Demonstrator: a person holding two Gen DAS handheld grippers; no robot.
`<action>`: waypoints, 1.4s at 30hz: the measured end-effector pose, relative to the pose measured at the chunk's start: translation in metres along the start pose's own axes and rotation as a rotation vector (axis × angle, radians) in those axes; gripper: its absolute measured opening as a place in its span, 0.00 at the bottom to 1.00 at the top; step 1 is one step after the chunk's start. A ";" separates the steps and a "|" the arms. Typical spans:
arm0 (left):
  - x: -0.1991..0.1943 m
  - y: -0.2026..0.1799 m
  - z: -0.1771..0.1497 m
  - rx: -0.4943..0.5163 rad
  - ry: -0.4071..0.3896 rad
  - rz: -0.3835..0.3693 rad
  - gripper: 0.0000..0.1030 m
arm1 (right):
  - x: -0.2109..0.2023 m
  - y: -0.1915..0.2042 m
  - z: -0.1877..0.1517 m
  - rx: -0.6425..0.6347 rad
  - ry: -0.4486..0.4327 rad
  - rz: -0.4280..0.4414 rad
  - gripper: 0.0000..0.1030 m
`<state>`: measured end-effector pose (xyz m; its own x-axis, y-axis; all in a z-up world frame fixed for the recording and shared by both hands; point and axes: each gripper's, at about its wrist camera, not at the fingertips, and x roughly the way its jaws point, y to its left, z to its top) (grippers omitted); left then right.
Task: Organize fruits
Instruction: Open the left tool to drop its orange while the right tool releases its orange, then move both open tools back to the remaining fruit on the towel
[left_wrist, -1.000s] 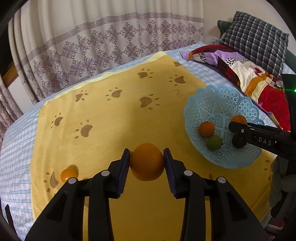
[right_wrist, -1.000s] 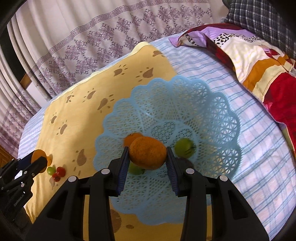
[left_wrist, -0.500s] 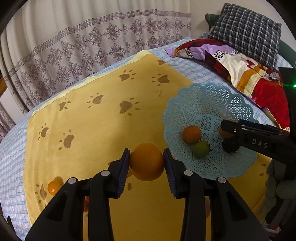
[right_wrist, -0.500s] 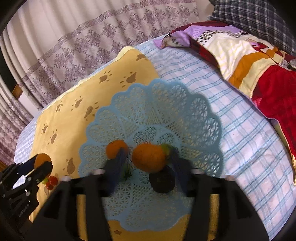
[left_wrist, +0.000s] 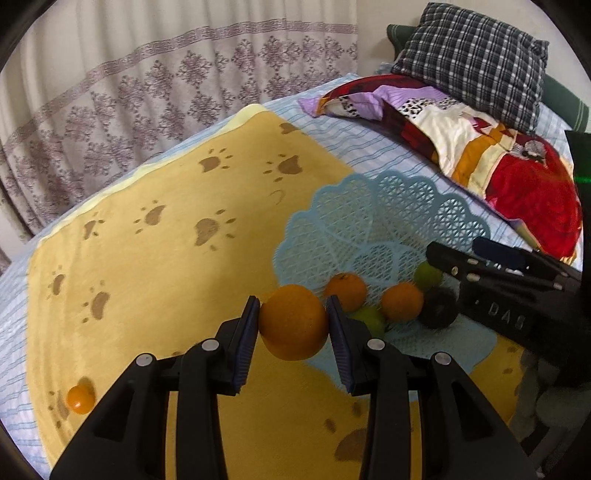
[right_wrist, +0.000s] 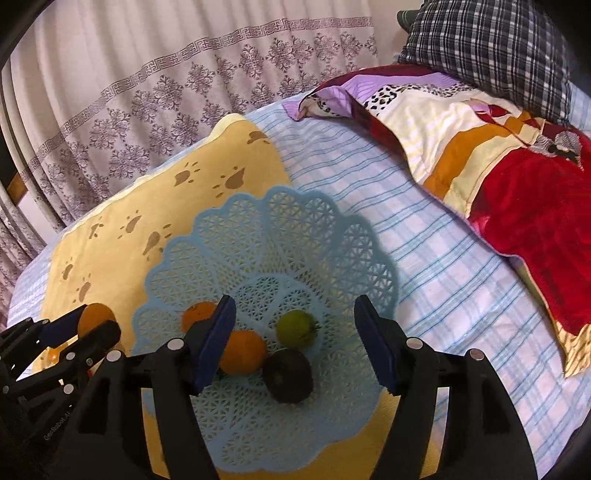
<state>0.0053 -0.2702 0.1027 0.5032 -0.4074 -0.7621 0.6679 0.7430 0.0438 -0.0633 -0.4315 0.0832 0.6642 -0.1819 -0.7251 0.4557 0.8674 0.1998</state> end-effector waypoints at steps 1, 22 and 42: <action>0.003 -0.001 0.002 -0.005 -0.007 -0.019 0.36 | 0.000 0.000 0.000 -0.002 -0.002 -0.004 0.66; 0.033 0.000 0.029 -0.124 -0.001 -0.148 0.62 | -0.008 -0.008 0.004 0.047 -0.052 -0.039 0.66; 0.001 0.062 0.024 -0.211 -0.024 -0.034 0.66 | -0.019 0.013 -0.002 -0.016 -0.081 0.001 0.66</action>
<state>0.0602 -0.2374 0.1197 0.4965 -0.4448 -0.7454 0.5564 0.8222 -0.1200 -0.0709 -0.4160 0.0984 0.7111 -0.2171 -0.6687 0.4454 0.8750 0.1896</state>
